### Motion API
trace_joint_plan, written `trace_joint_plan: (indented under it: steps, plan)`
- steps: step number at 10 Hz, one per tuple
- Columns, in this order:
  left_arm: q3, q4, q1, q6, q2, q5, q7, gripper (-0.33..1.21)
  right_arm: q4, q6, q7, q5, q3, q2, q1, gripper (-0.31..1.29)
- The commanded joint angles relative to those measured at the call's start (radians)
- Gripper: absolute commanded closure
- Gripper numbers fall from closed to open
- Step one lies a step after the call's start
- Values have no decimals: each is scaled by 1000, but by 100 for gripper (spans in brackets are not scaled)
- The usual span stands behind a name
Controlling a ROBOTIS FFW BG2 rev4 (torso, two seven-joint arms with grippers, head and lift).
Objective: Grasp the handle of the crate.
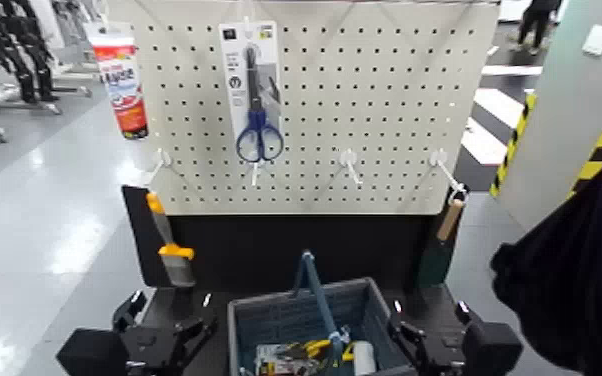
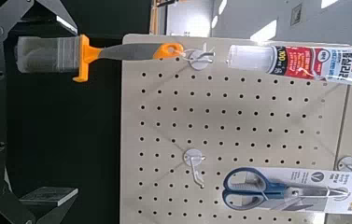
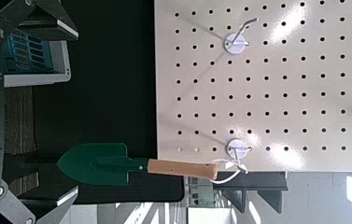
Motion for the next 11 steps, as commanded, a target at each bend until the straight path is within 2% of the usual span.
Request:
trace_joint_plan:
  steps: [1, 3, 5, 6, 7, 9, 11]
  plan:
    - [3, 1, -8, 23, 0, 21, -15, 11, 0, 2, 0, 0, 2, -2, -1, 15]
    - [6, -1, -13, 49, -2, 53, -32, 11, 0, 3, 0, 0, 2, -2, -1, 15]
    - [23, -44, -34, 163, -2, 135, -73, 11, 0, 9, -2, -2, 0, -2, -1, 14]
    - [38, -74, -59, 276, 0, 219, -110, 11, 0, 12, -2, -3, 0, -2, -1, 14]
    - [34, -102, -83, 372, 18, 342, -92, 11, 0, 14, -2, -5, 2, -2, -1, 14]
    - [34, -119, -143, 539, 60, 535, -115, 11, 2, 15, -2, -8, 3, 0, -2, 14]
    - [52, -100, -200, 720, 74, 736, -110, 11, 2, 14, -2, -11, 3, 1, -2, 14]
